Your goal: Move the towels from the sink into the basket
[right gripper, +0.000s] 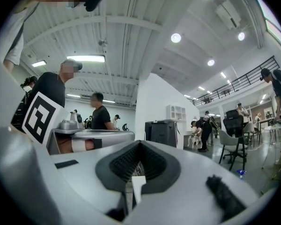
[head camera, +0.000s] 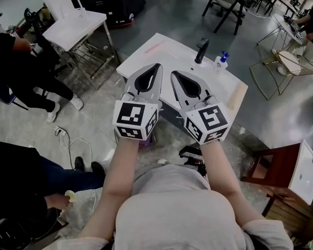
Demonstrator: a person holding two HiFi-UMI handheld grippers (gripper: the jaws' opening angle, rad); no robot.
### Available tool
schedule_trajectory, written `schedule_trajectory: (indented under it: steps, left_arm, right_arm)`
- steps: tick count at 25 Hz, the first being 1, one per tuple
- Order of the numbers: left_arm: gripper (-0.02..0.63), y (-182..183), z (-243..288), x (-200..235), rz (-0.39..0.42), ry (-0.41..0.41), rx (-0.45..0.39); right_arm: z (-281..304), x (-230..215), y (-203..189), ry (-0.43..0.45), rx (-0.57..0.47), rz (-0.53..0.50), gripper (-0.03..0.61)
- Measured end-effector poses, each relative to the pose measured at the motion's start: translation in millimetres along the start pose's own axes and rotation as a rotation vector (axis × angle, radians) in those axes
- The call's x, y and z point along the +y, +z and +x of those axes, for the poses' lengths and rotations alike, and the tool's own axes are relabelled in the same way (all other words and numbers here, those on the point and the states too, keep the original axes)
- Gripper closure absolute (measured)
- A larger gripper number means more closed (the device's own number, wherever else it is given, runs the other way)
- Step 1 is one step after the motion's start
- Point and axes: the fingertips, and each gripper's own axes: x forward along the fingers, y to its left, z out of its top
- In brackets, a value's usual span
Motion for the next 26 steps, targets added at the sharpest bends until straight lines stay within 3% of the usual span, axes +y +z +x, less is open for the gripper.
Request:
schedule_trajectory:
  steps: [26]
  left_arm:
    - [0.607,18.8,11.4,-11.0,0.039,-0.002,-0.04]
  right_arm:
    - [-2.4,-12.1,25.9,-0.064,-0.054,-0.047,0.561]
